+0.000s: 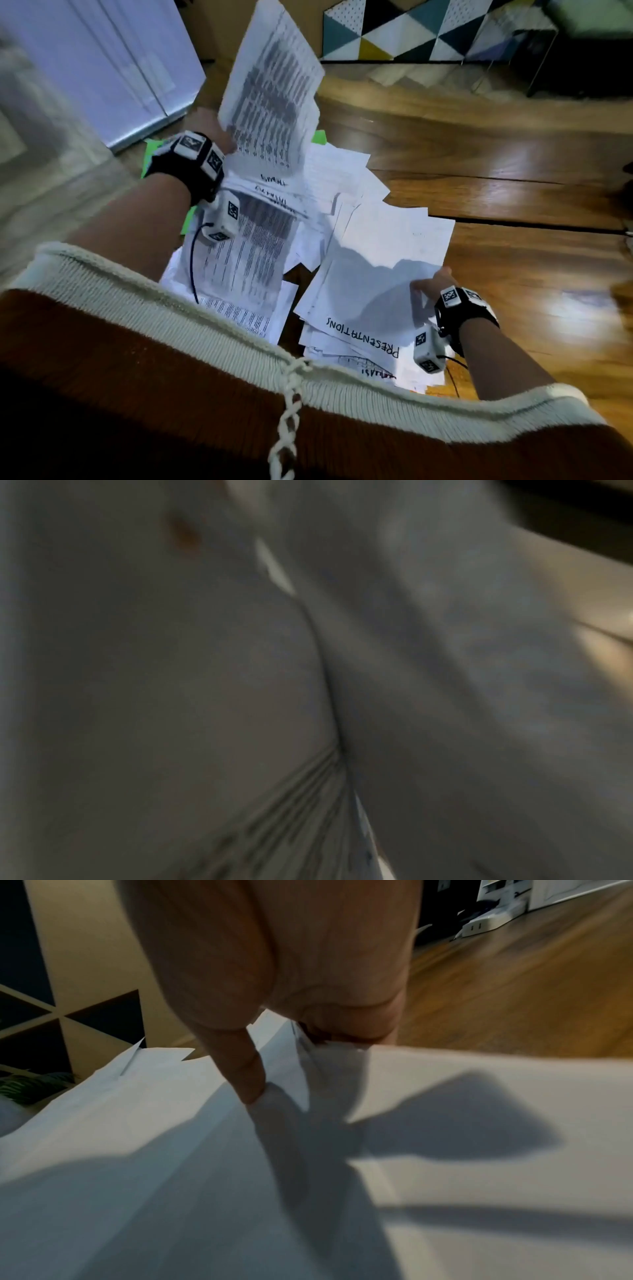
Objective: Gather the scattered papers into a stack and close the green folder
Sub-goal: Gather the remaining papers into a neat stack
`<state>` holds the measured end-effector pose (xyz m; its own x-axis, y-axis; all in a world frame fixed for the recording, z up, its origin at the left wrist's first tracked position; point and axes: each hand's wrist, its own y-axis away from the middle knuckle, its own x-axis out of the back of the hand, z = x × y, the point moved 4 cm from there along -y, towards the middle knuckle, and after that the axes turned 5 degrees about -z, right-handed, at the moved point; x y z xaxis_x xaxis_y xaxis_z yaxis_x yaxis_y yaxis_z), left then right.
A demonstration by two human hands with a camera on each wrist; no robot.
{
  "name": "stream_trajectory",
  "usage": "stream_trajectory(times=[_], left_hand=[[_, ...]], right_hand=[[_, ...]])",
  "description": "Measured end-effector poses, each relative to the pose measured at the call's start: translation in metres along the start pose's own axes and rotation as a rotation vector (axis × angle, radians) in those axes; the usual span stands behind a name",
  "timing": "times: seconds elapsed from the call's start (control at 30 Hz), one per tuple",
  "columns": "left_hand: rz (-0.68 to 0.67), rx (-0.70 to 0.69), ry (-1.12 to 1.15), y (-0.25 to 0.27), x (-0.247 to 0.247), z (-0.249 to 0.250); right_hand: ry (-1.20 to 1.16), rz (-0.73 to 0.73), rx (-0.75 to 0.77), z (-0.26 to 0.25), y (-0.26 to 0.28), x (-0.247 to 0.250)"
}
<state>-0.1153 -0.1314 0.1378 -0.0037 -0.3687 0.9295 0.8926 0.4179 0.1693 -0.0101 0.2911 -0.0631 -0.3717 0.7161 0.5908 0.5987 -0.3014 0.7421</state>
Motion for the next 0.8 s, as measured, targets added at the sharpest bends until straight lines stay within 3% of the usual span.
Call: stream_trajectory(times=[0.17,0.33,0.53,0.67,0.73,0.8], left_hand=[[0.062,0.000,0.200,0.001,0.051,0.016],[0.081,0.053,0.506,0.015,0.043,0.023],[-0.163,0.081,0.617,0.035,-0.053,0.025],[-0.200,0.161,0.686,0.064,-0.122,0.031],[-0.275,0.192,0.661,0.080,-0.153,0.037],[-0.321,0.227,0.617,0.091,-0.178,0.038]], right_hand=[[0.055,-0.039,0.023,-0.004,0.000,0.000],[-0.021,-0.045,0.039,0.005,-0.002,0.003],[-0.305,-0.065,0.125,0.019,-0.013,0.007],[-0.666,-0.192,0.102,0.034,-0.015,0.001],[-0.649,-0.236,0.159,0.028,-0.007,0.002],[-0.518,-0.179,0.217,0.026,-0.010,0.002]])
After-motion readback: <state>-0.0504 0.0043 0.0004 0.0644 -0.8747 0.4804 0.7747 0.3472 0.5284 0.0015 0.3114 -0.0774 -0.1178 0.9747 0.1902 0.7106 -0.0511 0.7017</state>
